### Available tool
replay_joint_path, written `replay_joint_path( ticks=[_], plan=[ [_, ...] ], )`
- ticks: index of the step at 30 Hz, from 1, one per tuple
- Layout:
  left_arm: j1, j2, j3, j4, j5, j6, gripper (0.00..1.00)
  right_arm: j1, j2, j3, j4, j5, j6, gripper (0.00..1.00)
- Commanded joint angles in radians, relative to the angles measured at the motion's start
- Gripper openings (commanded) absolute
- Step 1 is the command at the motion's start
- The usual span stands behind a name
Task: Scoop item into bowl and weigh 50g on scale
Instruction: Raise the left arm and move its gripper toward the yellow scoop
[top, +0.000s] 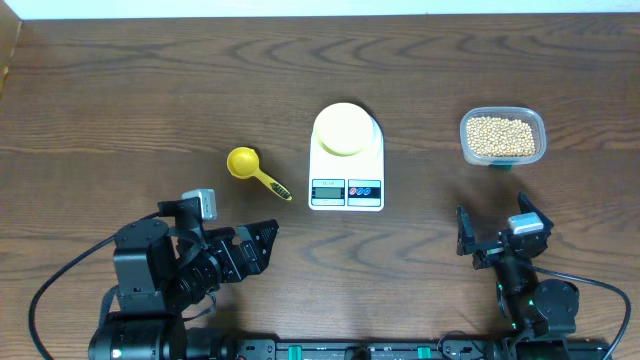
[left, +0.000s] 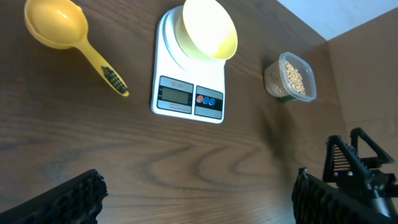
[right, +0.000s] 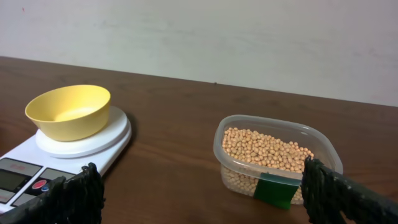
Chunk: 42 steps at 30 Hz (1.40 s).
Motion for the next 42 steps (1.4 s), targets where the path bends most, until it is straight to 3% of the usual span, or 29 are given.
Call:
replay_joint_path(
  ticks=[1, 7, 19, 24, 35, 42],
  plan=[
    [-0.001, 0.003, 0.023, 0.005, -0.031, -0.071, 0.98, 0.011, -0.005, -0.002, -0.004, -0.003, 0.002, 0.99],
    [-0.001, 0.003, 0.023, -0.004, -0.238, -0.260, 0.98, 0.011, -0.005, -0.002, -0.004, -0.003, 0.002, 0.99],
    [-0.001, 0.003, 0.022, -0.021, -0.259, -0.267, 0.98, 0.010, -0.005, -0.002, -0.004, -0.003, 0.002, 0.99],
    [-0.001, 0.003, 0.022, -0.022, -0.258, -0.341, 0.98, 0.011, -0.005, -0.002, -0.004, -0.003, 0.002, 0.99],
    [-0.001, 0.004, 0.021, -0.022, -0.258, -0.340, 0.98, 0.010, -0.005, -0.002, -0.004, -0.003, 0.002, 0.99],
    [-0.001, 0.004, 0.021, -0.034, -0.259, -0.276, 0.98, 0.010, -0.005, -0.002, -0.004, -0.003, 0.002, 0.99]
  ],
)
